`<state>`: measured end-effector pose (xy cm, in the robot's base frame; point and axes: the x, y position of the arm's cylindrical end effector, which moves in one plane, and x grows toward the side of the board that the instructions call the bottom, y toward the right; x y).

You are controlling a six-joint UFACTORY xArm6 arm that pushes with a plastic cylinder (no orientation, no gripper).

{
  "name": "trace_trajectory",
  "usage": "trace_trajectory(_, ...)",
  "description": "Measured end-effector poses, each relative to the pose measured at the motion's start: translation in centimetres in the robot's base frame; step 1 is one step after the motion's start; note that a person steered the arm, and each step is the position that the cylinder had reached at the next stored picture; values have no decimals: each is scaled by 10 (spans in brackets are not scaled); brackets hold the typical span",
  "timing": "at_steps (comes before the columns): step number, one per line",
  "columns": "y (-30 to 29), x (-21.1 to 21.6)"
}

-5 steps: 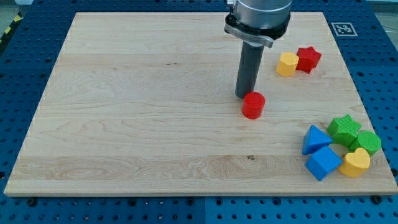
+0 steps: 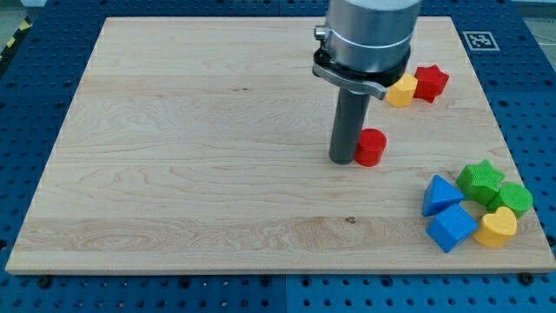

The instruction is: Push the red circle towards the blue triangle

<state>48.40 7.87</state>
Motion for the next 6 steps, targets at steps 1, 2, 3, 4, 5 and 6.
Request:
trace_trajectory(1, -32, -22)
trace_trajectory(2, -26, -39)
trace_trajectory(3, 3, -26)
trace_trajectory(4, 33, -3)
trace_trajectory(5, 45, -2)
trace_trajectory(6, 26, -27)
